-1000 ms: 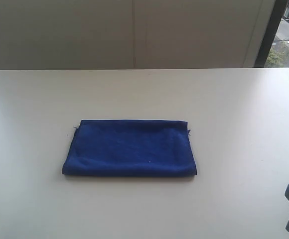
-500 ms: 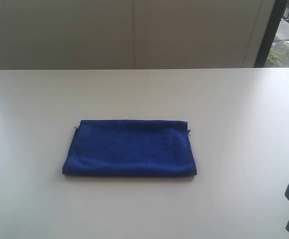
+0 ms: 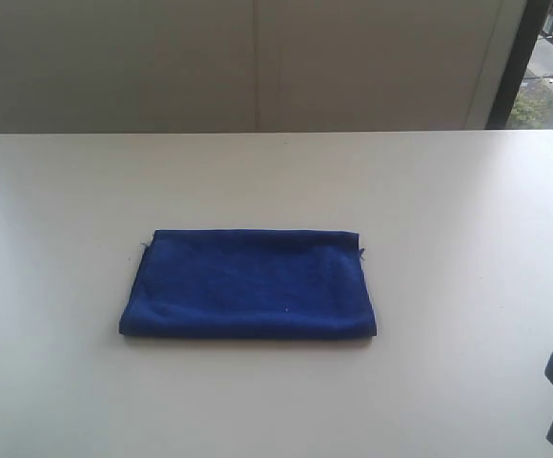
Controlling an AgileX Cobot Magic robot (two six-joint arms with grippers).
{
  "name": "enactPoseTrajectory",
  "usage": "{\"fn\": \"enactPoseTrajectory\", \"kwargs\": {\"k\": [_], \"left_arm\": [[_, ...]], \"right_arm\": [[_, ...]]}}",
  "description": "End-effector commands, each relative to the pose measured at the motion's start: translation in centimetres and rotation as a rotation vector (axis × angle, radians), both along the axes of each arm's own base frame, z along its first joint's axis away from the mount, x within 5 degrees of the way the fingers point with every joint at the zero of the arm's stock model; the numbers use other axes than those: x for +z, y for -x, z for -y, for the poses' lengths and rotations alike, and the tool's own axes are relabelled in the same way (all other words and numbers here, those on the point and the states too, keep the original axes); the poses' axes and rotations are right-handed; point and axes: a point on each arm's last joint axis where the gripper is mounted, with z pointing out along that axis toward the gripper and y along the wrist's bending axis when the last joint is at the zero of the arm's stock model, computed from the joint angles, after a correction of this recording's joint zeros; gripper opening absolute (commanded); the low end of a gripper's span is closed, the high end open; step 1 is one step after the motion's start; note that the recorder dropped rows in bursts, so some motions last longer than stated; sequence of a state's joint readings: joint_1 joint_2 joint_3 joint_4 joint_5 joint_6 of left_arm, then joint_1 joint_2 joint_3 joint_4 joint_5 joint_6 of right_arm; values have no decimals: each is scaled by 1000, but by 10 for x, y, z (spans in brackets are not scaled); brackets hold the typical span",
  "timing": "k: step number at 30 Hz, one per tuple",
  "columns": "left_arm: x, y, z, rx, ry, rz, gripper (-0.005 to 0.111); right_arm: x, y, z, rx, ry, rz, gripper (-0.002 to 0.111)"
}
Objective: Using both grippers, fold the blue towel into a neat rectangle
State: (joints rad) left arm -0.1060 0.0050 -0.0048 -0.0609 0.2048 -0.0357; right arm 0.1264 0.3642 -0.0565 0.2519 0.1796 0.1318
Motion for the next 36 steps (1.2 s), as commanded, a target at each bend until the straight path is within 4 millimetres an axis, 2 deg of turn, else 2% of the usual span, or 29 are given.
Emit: {"fn": "enactPoseTrajectory", "kwargs": {"k": [1, 6, 12, 17, 22, 26, 30, 32, 34, 36], "left_arm": [[-1, 0, 0, 7, 10, 3, 0], [-1, 0, 0, 7, 10, 3, 0], [-1, 0, 0, 7, 10, 3, 0], [-1, 0, 0, 7, 10, 3, 0], [-1, 0, 0, 7, 10, 3, 0], [-1, 0, 0, 7, 10, 3, 0], [-1, 0, 0, 7, 10, 3, 0], [-1, 0, 0, 7, 10, 3, 0], [-1, 0, 0, 7, 10, 3, 0], [-1, 0, 0, 7, 10, 3, 0]], "right_arm": [[-1, 0, 1, -10, -1, 5, 0], [-1, 0, 1, -8, 5, 9, 0], [9, 11, 2, -8, 0, 142, 0], [17, 20, 9, -62, 111, 283, 0], [21, 25, 13, -99, 226, 345, 0], [19, 25, 12, -73, 306, 332, 0], [3, 25, 12, -63, 313, 289, 0], [2, 26, 12, -58, 327, 289, 0], [-8, 28, 12, -41, 317, 179, 0], [-8, 28, 14, -90, 242, 168, 0]]}}
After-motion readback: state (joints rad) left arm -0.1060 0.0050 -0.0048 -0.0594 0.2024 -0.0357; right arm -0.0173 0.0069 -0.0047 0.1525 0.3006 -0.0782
